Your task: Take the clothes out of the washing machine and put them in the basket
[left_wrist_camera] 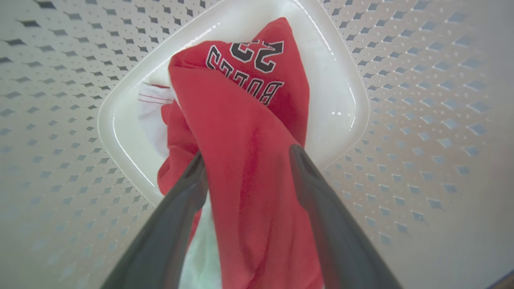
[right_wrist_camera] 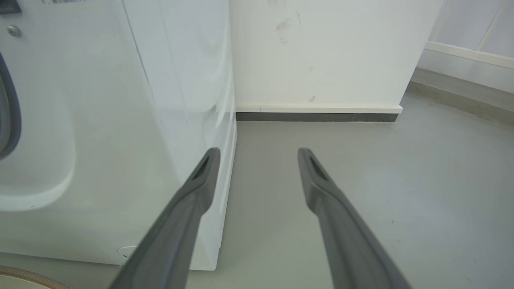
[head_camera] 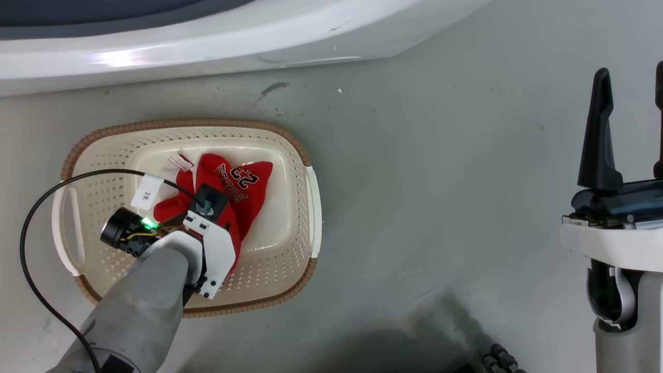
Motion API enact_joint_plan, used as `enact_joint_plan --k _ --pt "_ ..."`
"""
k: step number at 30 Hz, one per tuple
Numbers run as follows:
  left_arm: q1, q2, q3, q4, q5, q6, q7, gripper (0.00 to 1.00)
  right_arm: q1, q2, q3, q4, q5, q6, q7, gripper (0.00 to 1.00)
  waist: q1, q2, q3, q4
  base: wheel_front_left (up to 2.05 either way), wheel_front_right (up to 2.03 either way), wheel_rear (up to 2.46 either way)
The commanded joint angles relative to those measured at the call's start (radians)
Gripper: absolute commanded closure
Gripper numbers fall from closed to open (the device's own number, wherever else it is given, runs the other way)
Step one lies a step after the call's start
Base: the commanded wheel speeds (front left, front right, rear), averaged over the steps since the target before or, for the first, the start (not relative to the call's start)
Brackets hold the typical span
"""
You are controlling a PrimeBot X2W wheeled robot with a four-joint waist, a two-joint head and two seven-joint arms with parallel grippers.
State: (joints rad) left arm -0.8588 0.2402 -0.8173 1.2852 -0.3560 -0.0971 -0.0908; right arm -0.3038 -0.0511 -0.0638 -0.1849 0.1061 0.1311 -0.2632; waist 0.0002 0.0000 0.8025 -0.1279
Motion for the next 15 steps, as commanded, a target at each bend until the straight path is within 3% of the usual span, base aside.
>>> enact_joint_plan --k 1,15 --pt "0.014 -0.003 0.0 0.002 -0.009 -0.005 0.003 0.0 -0.008 0.002 0.004 0.004 0.004 -0.001 -0.002 0.0 -0.0002 0.0 -0.019 0.005 0.0 0.0 0.0" --pt "0.137 -0.056 0.061 -0.017 -0.089 0.011 -0.169 0.0 0.086 0.002 0.039 0.057 -0.014 -0.001 -0.002 0.0 -0.0002 0.0 -0.265 0.055 0.0 0.0 0.0"
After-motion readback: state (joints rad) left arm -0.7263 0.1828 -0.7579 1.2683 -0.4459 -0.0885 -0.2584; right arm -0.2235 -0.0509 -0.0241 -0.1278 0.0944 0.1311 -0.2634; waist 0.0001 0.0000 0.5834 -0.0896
